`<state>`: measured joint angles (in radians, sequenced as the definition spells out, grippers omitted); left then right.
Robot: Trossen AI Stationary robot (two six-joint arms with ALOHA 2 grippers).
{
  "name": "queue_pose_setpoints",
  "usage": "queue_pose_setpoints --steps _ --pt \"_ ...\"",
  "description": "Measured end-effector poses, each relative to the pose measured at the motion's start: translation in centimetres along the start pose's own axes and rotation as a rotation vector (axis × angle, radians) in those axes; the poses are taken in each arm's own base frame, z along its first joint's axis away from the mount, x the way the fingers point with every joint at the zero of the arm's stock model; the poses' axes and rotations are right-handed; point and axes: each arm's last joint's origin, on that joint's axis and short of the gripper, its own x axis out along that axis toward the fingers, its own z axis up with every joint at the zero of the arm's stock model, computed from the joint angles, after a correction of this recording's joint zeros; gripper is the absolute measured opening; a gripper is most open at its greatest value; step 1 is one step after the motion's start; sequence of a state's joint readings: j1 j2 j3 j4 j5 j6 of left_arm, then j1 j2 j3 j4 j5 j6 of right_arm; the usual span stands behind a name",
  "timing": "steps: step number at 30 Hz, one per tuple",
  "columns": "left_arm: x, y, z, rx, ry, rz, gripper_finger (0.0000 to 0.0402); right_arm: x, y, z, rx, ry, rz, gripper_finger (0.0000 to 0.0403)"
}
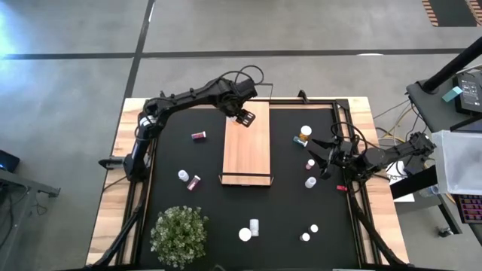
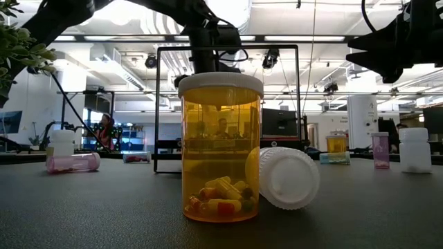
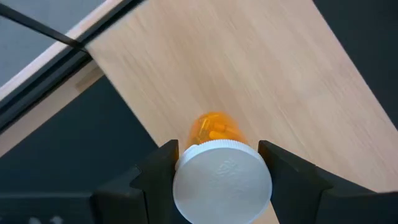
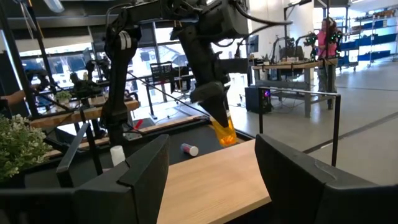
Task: Pick and place medicine bottles onto shelf by color
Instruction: Put the top left orange pill bottle on the shelf
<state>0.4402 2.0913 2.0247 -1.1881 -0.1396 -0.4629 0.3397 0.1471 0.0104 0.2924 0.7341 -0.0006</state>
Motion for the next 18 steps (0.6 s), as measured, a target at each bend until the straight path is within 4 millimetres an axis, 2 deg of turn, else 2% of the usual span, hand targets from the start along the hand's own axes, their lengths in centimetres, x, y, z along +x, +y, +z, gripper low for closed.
queue_pose_setpoints --steps 3,10,15,18 --pt "0.5 -0.3 0.0 0.005 0.014 -0.001 0.0193 0.0 0.0 0.0 0.0 0.0 0.0 0.0228" --pt "0.4 -0.4 0.1 0.03 0.004 -0.007 0.0193 0.0 0.0 0.0 0.0 0.0 0.0 0.0228" --pt "1.7 -0.5 0.2 0.034 0.027 0.013 0.0193 0.0 0.0 0.0 0.0 0.0 0.0 0.0228" --pt "1.8 -0.5 0.2 0.033 0.025 0.012 0.0193 0.0 0.0 0.0 0.0 0.0 0.0 0.0228"
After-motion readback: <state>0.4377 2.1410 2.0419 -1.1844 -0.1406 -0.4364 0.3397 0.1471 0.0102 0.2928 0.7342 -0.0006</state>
